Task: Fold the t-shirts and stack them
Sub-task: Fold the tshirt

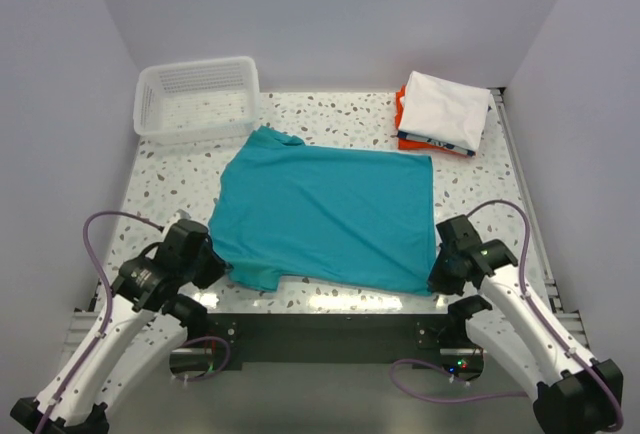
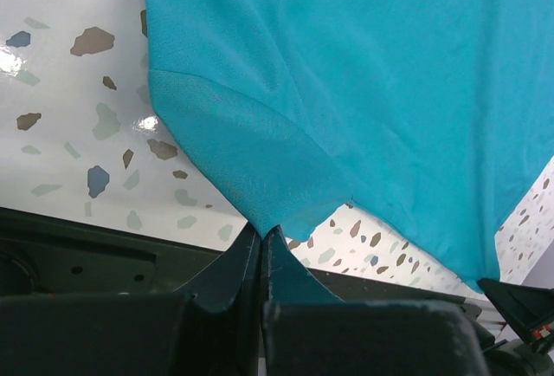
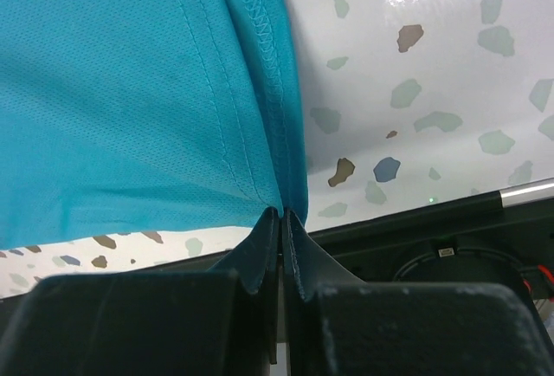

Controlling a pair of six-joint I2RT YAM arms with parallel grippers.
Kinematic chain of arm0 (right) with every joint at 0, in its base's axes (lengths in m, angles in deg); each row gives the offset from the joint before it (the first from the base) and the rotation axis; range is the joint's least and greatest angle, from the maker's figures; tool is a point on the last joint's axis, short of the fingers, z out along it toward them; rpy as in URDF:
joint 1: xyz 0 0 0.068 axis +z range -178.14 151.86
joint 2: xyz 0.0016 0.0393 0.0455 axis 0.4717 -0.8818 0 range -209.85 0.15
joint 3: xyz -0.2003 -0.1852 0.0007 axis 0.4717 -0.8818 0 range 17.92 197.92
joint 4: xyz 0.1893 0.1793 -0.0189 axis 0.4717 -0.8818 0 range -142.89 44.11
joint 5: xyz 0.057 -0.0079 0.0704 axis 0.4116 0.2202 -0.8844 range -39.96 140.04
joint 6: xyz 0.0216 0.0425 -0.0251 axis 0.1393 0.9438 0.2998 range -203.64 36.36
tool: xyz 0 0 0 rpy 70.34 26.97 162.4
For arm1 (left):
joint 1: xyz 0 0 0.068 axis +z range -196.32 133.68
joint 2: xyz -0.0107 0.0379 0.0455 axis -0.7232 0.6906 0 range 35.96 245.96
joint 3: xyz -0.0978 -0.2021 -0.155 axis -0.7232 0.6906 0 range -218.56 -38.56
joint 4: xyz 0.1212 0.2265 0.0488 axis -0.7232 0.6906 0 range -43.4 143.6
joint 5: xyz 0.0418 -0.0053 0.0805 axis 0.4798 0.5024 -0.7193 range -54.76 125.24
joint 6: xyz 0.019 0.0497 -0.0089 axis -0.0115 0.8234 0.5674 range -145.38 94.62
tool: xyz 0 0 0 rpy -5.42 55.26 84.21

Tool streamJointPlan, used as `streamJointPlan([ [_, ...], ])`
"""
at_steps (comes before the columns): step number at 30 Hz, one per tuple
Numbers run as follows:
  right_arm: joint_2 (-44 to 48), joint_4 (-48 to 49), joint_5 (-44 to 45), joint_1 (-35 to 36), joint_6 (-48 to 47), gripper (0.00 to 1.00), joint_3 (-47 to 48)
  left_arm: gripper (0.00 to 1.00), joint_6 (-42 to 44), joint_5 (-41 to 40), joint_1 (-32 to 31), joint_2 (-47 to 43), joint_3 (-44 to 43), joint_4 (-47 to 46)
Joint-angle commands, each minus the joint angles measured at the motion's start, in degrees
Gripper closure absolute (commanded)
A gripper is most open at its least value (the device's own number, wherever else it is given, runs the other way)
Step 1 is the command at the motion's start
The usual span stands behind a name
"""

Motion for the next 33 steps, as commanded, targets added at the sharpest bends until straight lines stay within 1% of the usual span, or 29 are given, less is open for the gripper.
streamJointPlan([
  [1, 0.0, -2.5, -0.3, 0.1, -0.6, 1.0, 3.2, 1.0, -0.9, -0.1, -0.3, 0.5, -2.1, 0.5],
  [7, -3.7, 3.5, -1.9, 0.1, -2.4, 1.0, 4.6, 1.0, 0.5, -0.6, -0.3, 2.6, -3.8, -3.6],
  [10, -6.2, 5.6, -1.7, 0.1, -3.6, 1.0, 6.7, 1.0, 1.7, -2.3, -0.3, 6.1, -5.5, -5.9],
  [14, -9.1, 7.8, -2.0, 0.0, -5.4, 1.0, 9.0, 1.0, 3.0, -4.6, -0.3, 12.7, -7.8, -7.4],
  [20, -16.3, 9.6, -1.0, 0.0, -9.1, 1.0, 14.8, 1.0, 5.1, -7.6, -0.1, 20.5, -11.1, -12.0],
  [25, -21.0, 11.5, -1.9, -2.1, -11.6, 1.0, 19.5, 1.0, 6.5, -9.6, 0.7, 27.8, -15.7, -14.0],
  [28, -23.7, 12.9, -3.1, -3.6, -12.7, 1.0, 21.1, 1.0, 8.5, -9.6, 3.0, 30.4, -17.3, -15.1],
  [29, -24.3, 13.6, -3.2, -4.6, -12.8, 1.0, 21.3, 1.0, 9.8, -9.3, 5.0, 31.0, -17.5, -15.4],
  [33, -26.8, 16.1, -5.6, -7.0, -13.7, 1.0, 22.7, 1.0, 13.0, -5.5, 9.4, 34.1, -18.3, -19.5],
])
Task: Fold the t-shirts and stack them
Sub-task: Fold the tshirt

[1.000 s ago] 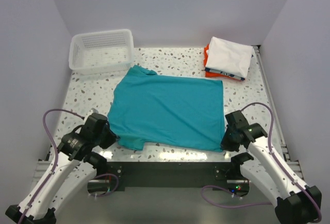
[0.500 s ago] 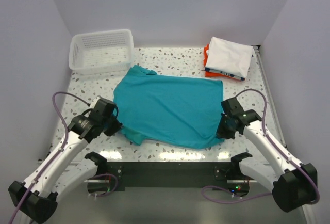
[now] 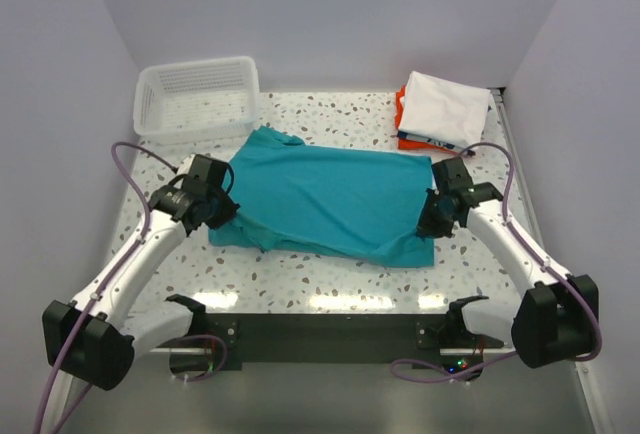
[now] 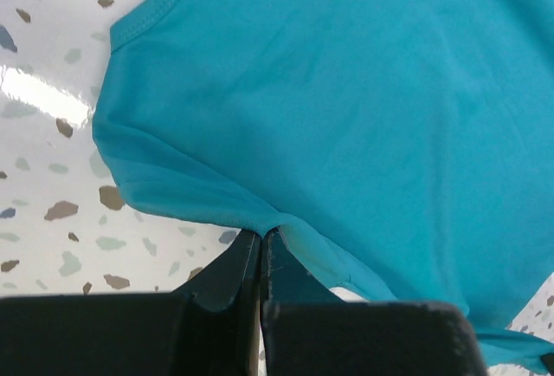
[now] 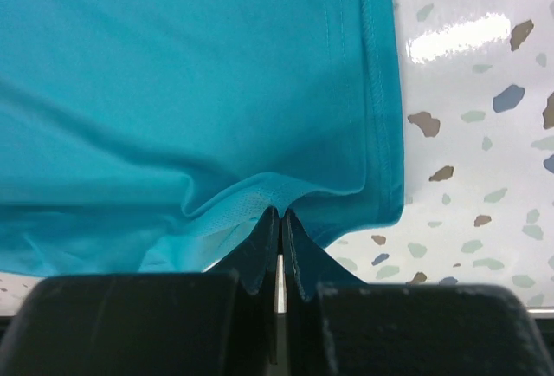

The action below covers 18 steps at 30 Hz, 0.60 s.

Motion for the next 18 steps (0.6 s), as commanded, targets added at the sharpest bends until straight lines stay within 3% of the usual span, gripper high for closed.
streamJointPlan([
  [1, -1.8, 3.9, -2.5, -1.8, -2.3, 1.0, 3.3, 1.0, 5.0, 1.5, 3.6, 2.2, -2.7, -5.8],
  [18, -9.6, 8.6, -3.4, -7.2, -5.1, 1.0, 9.1, 1.0, 12.1, 2.1, 5.8, 17.4, -10.3, -11.5],
])
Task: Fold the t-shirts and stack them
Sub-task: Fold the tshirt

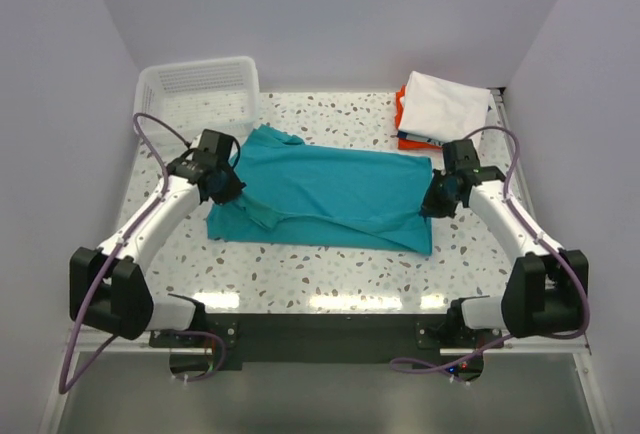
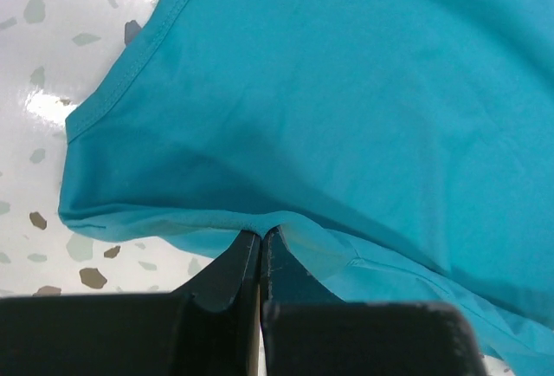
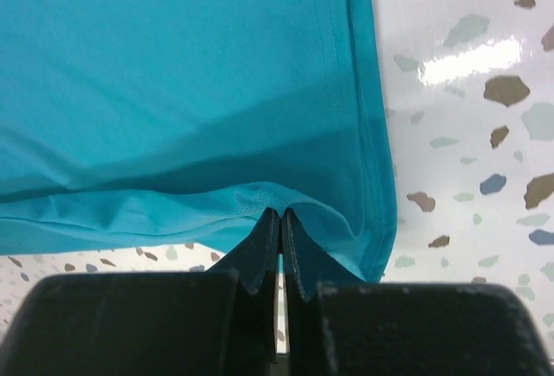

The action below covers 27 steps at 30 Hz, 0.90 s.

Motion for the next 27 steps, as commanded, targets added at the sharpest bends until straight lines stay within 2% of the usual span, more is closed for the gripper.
streamJointPlan([
  [1, -3.5, 3.9, -0.9, -0.5, -2.1, 1.0, 3.7, 1.0, 3.4, 0.5, 1.4, 3.4, -3.5, -4.0],
  [7, -10.3, 6.9, 1.6, -1.2, -2.1, 1.0, 6.3, 0.99, 4.2, 1.2, 3.3, 13.3, -7.3, -6.6],
  [9, -12.5, 8.6, 4.8, -1.3, -1.9, 0.99, 6.7, 0.91, 4.6, 1.6, 3.6, 16.3, -8.1, -8.5],
  [10, -13.2, 9.6, 6.2, -1.4, -2.2, 0.97, 7.3, 0.76, 5.3, 1.3, 3.9, 17.2, -8.1, -9.7],
  [12, -14.8, 11.5, 9.0, -1.5, -3.2, 0.88, 8.9, 0.54, 6.7, 3.1, 4.8, 20.2, -9.3, -12.0],
  [13, -15.4, 10.6, 10.7, -1.5, -4.3, 0.72, 9.9, 0.29, 7.5, 3.9, 5.4, 21.1, -10.3, -11.9],
  [15, -16.0, 10.1, 11.1, -1.5, -5.3, 0.71, 12.3, 0.0, 8.5, 4.3, 5.6, 22.5, -12.3, -12.3],
  [17, -15.2, 10.0, 9.9, -1.4, -6.3, 0.42, 12.8, 0.0, 8.6, 4.2, 5.5, 22.6, -13.6, -10.9],
  [18, -13.7, 10.2, 8.7, -1.4, -7.0, 0.19, 12.5, 0.0, 8.8, 4.9, 5.6, 21.3, -13.0, -10.8],
  [19, -12.7, 10.4, 7.6, -1.4, -7.7, 0.01, 12.1, 0.0, 8.6, 5.2, 5.6, 19.9, -12.0, -11.2],
  [22, -8.0, 10.4, 2.8, -1.3, -8.1, 0.01, 9.2, 0.0, 7.4, 4.9, 5.6, 13.7, -6.6, -11.8],
  [23, -6.7, 11.4, -2.6, -0.8, -8.1, 0.01, 6.3, 0.0, 7.0, 4.7, 5.6, 12.1, -3.7, -11.3],
  [24, -5.0, 12.2, -4.0, -0.2, -8.1, 0.01, 4.6, 0.0, 6.7, 4.7, 5.6, 8.8, -2.1, -11.0],
  [27, -0.6, 14.0, -8.4, 3.8, -8.3, 0.01, -0.7, 0.0, 5.6, 9.0, 5.5, 2.5, 6.1, -13.7],
])
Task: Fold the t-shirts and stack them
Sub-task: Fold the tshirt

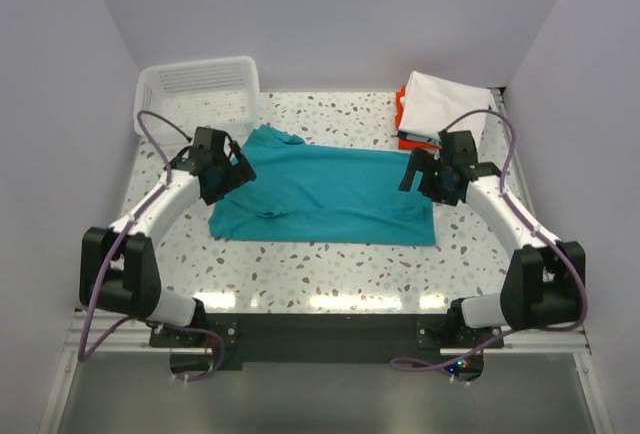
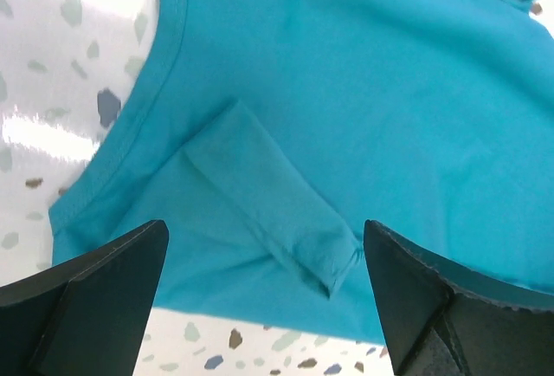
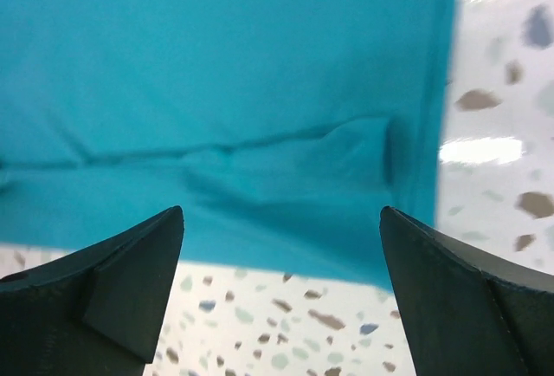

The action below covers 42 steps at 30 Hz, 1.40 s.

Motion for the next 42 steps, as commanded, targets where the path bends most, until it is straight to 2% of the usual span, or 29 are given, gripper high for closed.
streamJointPlan([
  [1, 4.2, 3.2, -8.6, 4.2, -0.8, 0.01, -4.7, 0.0, -1.9, 4.8, 0.2, -7.1, 8.0, -3.2],
  [5, 2.0, 4.7, -9.3, 7.1, -0.5, 0.01, -8.3, 0.0, -2.5, 9.7, 0.2, -8.9, 15.7, -9.0],
  [9, -2.1, 4.9, -7.4, 7.1, -0.5, 0.01, -8.9, 0.0, -2.4, 10.3, 0.2, -5.2, 16.4, -11.8],
  [13, -4.6, 3.6, 0.8, 6.8, -0.2, 0.01, -9.4, 0.0, -2.1, 8.4, 0.3, -2.1, 16.3, -9.8],
  [18, -5.5, 4.8, 5.8, 5.2, 0.0, 0.01, -12.1, 0.0, -2.1, 5.5, 0.4, -1.9, 19.3, -8.8],
  [23, -5.8, 6.7, 5.2, 2.0, 0.8, 0.01, -15.1, 0.0, -1.8, 3.0, 1.2, -2.3, 21.0, -6.3],
  [26, -4.7, 8.1, 1.4, 2.0, 0.5, 0.01, -16.4, 0.0, -1.6, 1.6, 1.5, -3.4, 21.7, -4.5],
  [30, -2.2, 8.6, -4.3, 2.0, 0.8, 0.01, -19.6, 0.0, -2.3, 1.5, 1.5, -6.9, 24.2, -3.0],
  [34, 3.3, 5.5, -5.2, 2.1, 0.6, 0.01, -24.6, 0.0, -4.6, 0.2, 1.5, -11.5, 28.1, 1.0],
  [38, 9.9, 3.8, -10.8, 2.4, 0.8, 0.01, -27.3, 0.0, -7.9, 0.5, 1.5, -20.8, 30.4, 5.3],
  [42, 16.4, -2.1, -7.8, 3.0, -0.8, 0.01, -24.5, 0.0, -8.7, -0.3, 1.4, -28.0, 28.3, 8.2],
])
